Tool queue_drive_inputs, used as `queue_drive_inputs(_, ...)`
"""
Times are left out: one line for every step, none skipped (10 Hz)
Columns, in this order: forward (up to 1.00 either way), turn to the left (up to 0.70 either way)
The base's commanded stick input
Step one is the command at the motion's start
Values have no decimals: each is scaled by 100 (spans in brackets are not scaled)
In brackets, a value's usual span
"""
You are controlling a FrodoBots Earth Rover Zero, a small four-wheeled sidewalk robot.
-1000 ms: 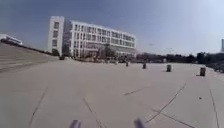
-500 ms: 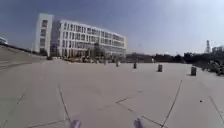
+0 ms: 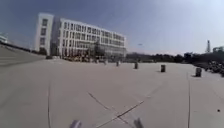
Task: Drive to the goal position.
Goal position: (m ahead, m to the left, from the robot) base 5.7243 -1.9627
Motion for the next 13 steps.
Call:
queue_drive_inputs(70, -35)
queue_drive_inputs(70, -35)
queue_drive_inputs(70, -35)
queue_drive_inputs(70, -35)
queue_drive_inputs(70, -35)
queue_drive_inputs(70, -35)
queue_drive_inputs(70, -35)
queue_drive_inputs(70, -35)
queue_drive_inputs(70, -35)
queue_drive_inputs(70, -32)
queue_drive_inputs(70, -17)
queue_drive_inputs(70, -2)
queue_drive_inputs(70, -1)
